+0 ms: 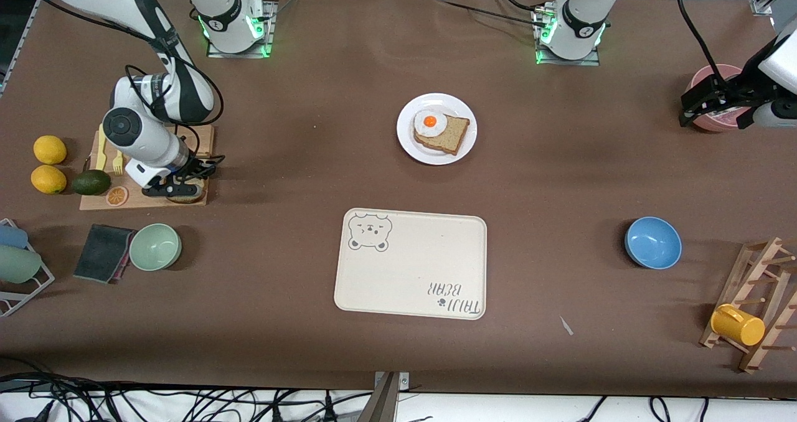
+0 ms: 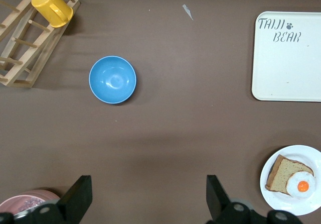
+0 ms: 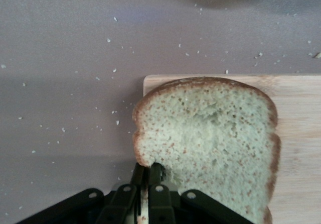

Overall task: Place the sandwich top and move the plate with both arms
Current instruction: 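Close the right gripper on the bread slice edge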

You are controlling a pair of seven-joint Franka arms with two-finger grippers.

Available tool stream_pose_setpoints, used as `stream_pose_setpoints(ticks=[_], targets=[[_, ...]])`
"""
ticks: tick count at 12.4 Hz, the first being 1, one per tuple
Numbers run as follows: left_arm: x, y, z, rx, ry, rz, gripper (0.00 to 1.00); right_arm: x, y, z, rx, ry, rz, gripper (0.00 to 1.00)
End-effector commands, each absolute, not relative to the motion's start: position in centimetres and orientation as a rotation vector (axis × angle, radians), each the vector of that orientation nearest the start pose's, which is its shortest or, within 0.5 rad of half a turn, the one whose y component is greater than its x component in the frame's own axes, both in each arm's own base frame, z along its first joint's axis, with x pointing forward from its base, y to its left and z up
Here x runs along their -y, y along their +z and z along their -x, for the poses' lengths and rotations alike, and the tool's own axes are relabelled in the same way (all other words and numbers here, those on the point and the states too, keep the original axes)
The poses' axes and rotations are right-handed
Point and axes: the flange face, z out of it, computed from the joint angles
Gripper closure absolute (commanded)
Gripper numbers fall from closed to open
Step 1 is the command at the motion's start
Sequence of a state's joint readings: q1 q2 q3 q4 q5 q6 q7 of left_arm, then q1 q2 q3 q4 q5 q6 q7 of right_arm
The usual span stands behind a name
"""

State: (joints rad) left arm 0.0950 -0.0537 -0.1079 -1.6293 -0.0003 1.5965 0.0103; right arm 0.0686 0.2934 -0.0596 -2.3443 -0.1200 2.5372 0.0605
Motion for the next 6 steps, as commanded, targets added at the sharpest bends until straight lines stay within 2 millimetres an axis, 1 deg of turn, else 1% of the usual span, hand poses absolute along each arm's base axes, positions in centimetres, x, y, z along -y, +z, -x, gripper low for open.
stream_pose_setpoints(ticks=[1,3,4,6], targets=[[0.9,63.5,-54.3,-0.050,-0.026,3.114,0.00,-0.8,17.5,-49.1,0.094,0.200,3.216,1.00],[0.9,63.4,-54.3,-0.045,-0.024,3.116,0.00,-0.9,18.2,-49.7,0.108,0.171,3.217,1.00],[0.9,63.4,-54.3,-0.045,-0.024,3.116,0.00,-1.1,18.9,-50.4,0.114,0.146,3.217,1.00],[0.9,63.4,-54.3,-0.045,-0.024,3.116,0.00,-1.9,20.6,-52.1,0.129,0.157,3.221,1.00]])
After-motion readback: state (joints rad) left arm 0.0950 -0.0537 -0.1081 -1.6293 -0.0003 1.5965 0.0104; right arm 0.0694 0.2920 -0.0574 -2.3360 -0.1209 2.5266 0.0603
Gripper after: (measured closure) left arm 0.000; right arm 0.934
